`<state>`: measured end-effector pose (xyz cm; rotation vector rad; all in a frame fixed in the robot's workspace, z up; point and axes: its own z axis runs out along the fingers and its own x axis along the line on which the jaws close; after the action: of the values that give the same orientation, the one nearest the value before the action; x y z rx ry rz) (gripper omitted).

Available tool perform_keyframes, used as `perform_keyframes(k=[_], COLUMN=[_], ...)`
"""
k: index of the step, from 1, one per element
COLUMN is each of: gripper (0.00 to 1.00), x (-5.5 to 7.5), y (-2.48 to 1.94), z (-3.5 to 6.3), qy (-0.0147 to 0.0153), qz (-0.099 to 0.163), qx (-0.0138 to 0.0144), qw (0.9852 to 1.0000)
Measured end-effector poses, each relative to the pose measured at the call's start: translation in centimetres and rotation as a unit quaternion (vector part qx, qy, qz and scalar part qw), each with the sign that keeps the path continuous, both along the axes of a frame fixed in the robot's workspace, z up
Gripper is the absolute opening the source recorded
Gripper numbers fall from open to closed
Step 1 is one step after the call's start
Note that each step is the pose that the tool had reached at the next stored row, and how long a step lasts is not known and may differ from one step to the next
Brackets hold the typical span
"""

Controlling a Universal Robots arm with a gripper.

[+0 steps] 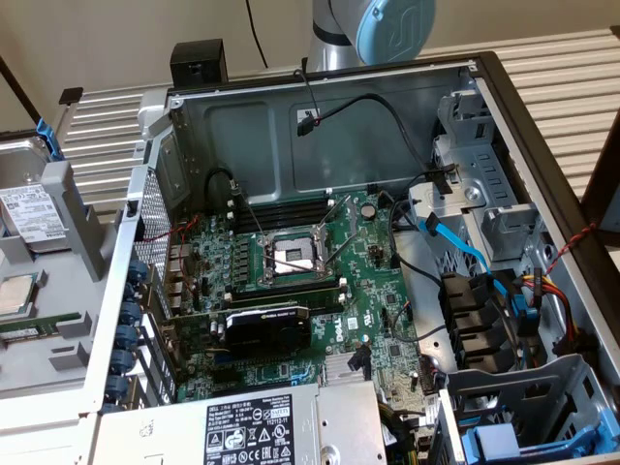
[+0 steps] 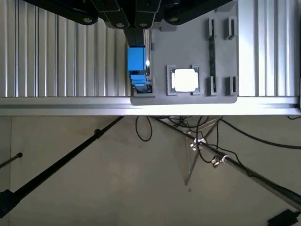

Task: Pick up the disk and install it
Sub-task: 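Pick up the disk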

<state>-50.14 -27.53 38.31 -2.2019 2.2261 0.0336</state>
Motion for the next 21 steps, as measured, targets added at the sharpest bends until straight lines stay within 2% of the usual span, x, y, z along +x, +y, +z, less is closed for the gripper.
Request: perform_keyframes(k=[1, 2, 3, 5, 7, 8, 9, 12, 15, 16, 17, 18, 19, 21], gripper=[0.11, 0.11, 0.11, 0.11, 0.11, 0.11, 0.11, 0.11, 0.11, 0.11, 0.11, 0.11, 0.11, 0.11], x=[0.00, 0.01, 0.00, 0.00, 0.00, 0.00, 0.00, 0.00, -0.01, -0.01, -0.01, -0.01, 0.00, 0.00], y=[0.00, 0.00, 0.01, 0.00, 0.00, 0.00, 0.00, 0.03, 0.07, 0.09, 0.10, 0.10, 0.10, 0.10], z=[-0.01, -0.01, -0.02, -0.02, -0.03, -0.04, -0.03, -0.03, -0.02, -0.03, -0.03, -0.03, -0.02, -0.02], qy=[0.0007, 0.0015, 0.0031, 0.0087, 0.0173, 0.0189, 0.0193, 0.0194, 0.0178, 0.0154, 0.0114, 0.0078, 0.0066, 0.0066], qz=[0.002, 0.006, 0.009, 0.016, 0.024, 0.028, 0.031, 0.036, 0.036, 0.036, 0.036, 0.036, 0.036, 0.036], qx=[0.0034, 0.0055, 0.0065, 0.0069, 0.0070, 0.0069, 0.0069, 0.0055, -0.0010, -0.0037, -0.0053, -0.0058, -0.0058, -0.0058], qw=[1.0000, 1.0000, 0.9999, 0.9998, 0.9995, 0.9994, 0.9993, 0.9992, 0.9992, 0.9992, 0.9993, 0.9993, 0.9993, 0.9993])
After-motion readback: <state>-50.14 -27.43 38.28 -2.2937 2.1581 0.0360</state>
